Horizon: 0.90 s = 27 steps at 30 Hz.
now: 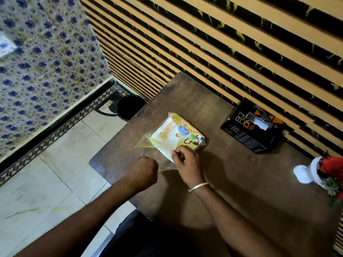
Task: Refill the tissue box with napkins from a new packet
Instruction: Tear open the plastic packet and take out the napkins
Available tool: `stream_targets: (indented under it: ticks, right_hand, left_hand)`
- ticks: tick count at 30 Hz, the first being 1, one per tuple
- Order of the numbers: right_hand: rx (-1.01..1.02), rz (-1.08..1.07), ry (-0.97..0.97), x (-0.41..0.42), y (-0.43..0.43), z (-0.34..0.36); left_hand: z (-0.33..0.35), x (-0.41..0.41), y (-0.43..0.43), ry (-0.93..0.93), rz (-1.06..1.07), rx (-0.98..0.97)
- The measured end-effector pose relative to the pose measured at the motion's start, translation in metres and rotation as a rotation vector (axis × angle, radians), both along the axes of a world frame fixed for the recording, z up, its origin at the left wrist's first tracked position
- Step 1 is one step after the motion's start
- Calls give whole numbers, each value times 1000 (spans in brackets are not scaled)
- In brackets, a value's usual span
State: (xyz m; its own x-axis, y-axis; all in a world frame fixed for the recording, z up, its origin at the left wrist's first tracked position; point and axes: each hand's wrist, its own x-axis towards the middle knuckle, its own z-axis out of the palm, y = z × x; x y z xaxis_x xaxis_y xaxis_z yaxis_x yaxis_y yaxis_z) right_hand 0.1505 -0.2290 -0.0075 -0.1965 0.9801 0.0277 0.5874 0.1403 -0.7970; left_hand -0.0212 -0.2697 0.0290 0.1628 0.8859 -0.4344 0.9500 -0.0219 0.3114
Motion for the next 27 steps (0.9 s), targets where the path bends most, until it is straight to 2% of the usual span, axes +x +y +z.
stream_targets:
  ticks: [2, 3, 6, 10, 13, 15, 17, 19, 21, 27]
  right_hand:
    - [-14, 15, 4, 0, 0, -2]
    - [-20, 10, 8, -1, 1, -3]
    - [-15, 22, 30, -4, 2, -2]
    - [14, 118, -18, -2, 2, 10]
    - [103, -108, -199, 2, 29, 9]
    - [-12, -229, -407, 8, 65, -1]
    - [-288, -156, -525, 15, 104, -8]
    - [-576, -39, -448, 15, 131, -11]
    - [-740, -23, -312, 13, 151, -16]
    - [-942, 90, -55, 19, 168, -25]
  left_hand:
    - [-3, 2, 9, -269, 130, 180]
    - [-4, 5, 14, -390, 179, 184]
    - [-24, 14, 25, -535, 400, 15]
    - [-50, 17, 34, -860, 955, -82]
    - [-52, 24, 37, -1082, 1120, -93]
    - [-56, 28, 36, -1112, 1176, -96]
    - [-64, 32, 36, -1083, 1226, -106]
    - [-65, 36, 39, -998, 1292, -114]
    - [-66, 39, 42, -978, 1342, -127]
    - [-82, 37, 46, -1036, 1466, -266]
